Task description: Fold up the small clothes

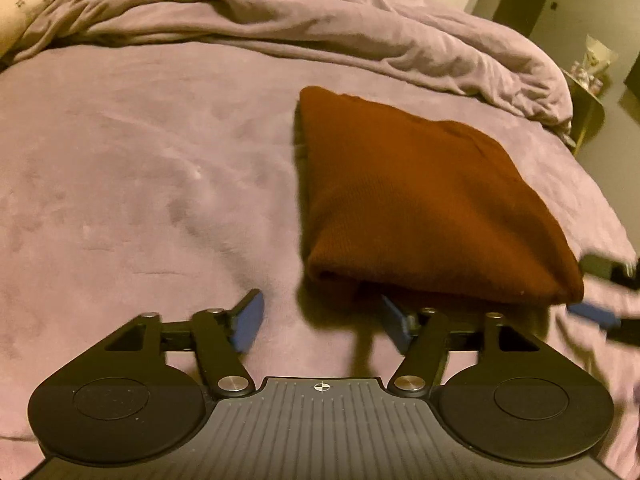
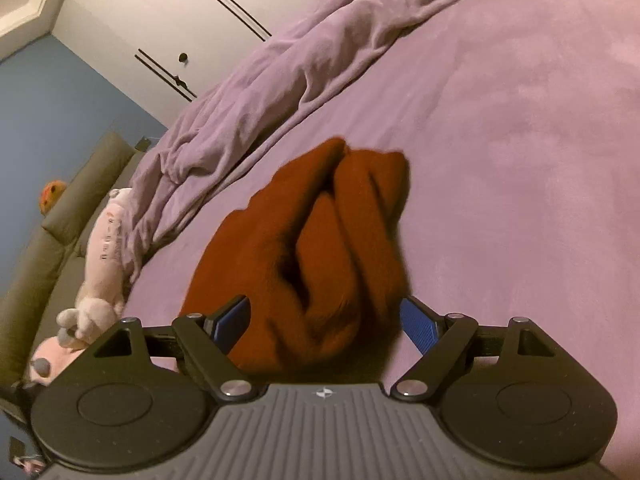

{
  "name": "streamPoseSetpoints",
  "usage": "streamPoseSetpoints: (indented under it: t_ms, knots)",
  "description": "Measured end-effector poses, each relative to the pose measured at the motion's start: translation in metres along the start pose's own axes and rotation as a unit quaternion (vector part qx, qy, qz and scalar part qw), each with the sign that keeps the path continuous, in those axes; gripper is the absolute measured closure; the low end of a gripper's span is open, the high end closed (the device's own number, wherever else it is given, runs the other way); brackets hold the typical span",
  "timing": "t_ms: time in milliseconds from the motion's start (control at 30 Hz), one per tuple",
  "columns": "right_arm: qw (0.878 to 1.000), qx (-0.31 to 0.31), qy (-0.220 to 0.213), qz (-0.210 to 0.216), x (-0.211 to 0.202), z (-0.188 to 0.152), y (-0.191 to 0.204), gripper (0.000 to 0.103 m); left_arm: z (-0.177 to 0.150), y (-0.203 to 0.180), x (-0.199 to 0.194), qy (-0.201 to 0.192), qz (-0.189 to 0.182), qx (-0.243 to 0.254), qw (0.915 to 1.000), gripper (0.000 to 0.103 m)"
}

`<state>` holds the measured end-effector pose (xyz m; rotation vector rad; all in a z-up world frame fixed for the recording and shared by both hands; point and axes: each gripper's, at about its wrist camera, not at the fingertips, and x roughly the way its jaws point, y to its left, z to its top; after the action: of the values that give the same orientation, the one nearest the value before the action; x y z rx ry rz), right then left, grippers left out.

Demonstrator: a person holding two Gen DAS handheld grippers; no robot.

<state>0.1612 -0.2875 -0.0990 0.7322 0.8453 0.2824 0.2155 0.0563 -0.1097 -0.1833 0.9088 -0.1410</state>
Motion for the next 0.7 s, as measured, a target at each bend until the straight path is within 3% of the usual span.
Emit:
streamPoseSetpoints:
  t_ms: [67,133,233,267,300,367,433,567,633,700]
  knots:
    - [1.0,0.004,0.012,0.01,0.003,-0.009,0.002,0.023,0.0,-0.002,0.004,-0.004,0.013,-0.008,0.9999,0.03]
    - [1.0,0.012,0.016,0.013,0.01,-0.011,0.003,0.035,0.0,-0.004,0.007,-0.01,0.024,-0.018,0.9995,0.03]
    - [1.0,0.03,0.008,0.005,0.023,-0.007,0.002,0.064,0.002,-0.004,0.005,-0.019,0.033,-0.032,0.9987,0.036]
    - [0.999,0.031,0.011,0.003,0.026,-0.006,0.002,0.081,0.002,-0.004,0.004,-0.02,0.039,-0.034,0.9984,0.042]
    - [1.0,0.029,0.009,0.005,0.027,-0.004,0.003,0.089,0.002,-0.003,0.005,-0.019,0.044,-0.033,0.9983,0.048]
    - [1.0,-0.007,-0.016,0.011,0.019,-0.003,0.012,0.091,0.0,0.0,0.003,-0.017,0.042,-0.026,0.9986,0.052]
    - [0.998,-0.046,-0.038,-0.019,0.01,-0.005,0.016,0.091,-0.002,0.003,0.001,-0.016,0.032,-0.023,0.9991,0.052]
    - [0.998,-0.011,-0.009,-0.055,0.015,-0.005,-0.015,0.091,-0.005,0.007,-0.008,-0.005,0.023,-0.022,0.9995,0.047]
    - [0.998,-0.029,-0.014,-0.059,0.007,-0.005,-0.012,0.09,-0.007,0.012,-0.016,0.003,0.024,-0.023,0.9994,0.048]
    - [0.995,-0.061,-0.025,-0.078,-0.002,-0.004,-0.001,0.081,-0.007,0.021,-0.025,0.007,0.019,-0.04,0.999,0.048]
